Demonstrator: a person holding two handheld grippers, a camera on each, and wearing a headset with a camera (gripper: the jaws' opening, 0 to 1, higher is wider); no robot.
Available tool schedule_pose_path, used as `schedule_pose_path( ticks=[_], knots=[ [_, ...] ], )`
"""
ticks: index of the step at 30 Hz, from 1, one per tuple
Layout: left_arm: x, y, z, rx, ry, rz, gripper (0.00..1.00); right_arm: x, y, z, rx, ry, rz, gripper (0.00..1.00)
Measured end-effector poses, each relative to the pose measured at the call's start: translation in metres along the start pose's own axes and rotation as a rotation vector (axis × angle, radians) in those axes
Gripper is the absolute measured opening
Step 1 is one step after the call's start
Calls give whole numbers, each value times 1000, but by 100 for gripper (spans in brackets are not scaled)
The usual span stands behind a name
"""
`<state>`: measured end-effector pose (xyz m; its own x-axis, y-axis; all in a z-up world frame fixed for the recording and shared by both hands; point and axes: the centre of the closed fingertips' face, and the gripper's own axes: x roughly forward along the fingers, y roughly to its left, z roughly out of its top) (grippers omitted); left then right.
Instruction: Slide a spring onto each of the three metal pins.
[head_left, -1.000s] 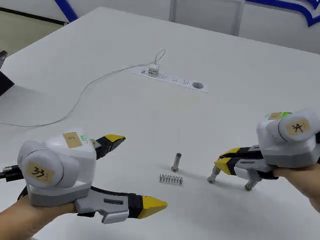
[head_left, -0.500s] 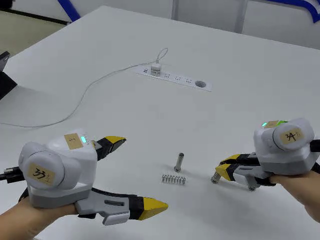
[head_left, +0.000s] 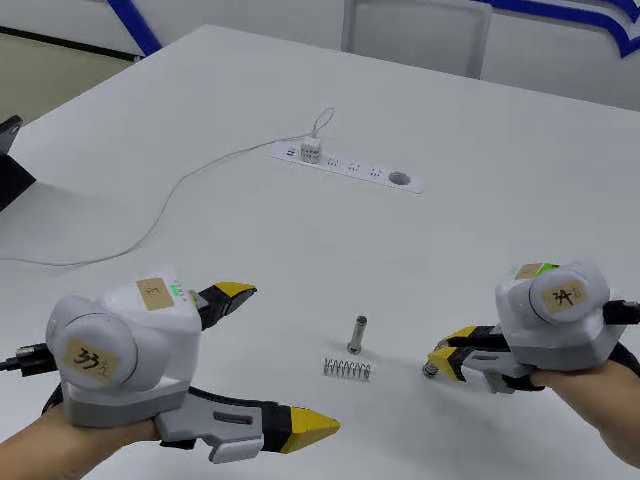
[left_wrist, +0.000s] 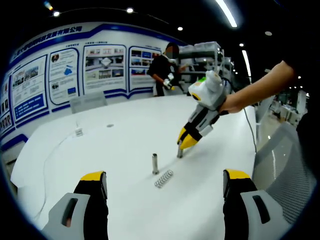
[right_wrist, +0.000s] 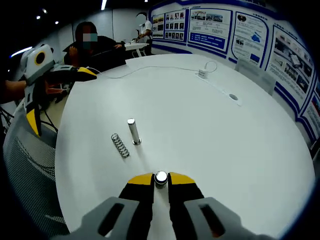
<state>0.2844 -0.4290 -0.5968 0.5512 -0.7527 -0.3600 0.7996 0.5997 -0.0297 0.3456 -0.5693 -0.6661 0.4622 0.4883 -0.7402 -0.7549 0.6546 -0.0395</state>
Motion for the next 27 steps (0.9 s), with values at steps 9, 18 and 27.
schedule_pose_path(
  ticks=[9,18,27],
  knots=[
    [-1,-1,3,10,-4,0,99,-9,-3,6,-8,-32,-21,17],
    [-2,6,11,9,-21,10,99,-23,3,20,-47,-82,-25,18],
    [-2,7,13,21,-22,7,99,-22,30,38,-140,-133,35,18]
  ],
)
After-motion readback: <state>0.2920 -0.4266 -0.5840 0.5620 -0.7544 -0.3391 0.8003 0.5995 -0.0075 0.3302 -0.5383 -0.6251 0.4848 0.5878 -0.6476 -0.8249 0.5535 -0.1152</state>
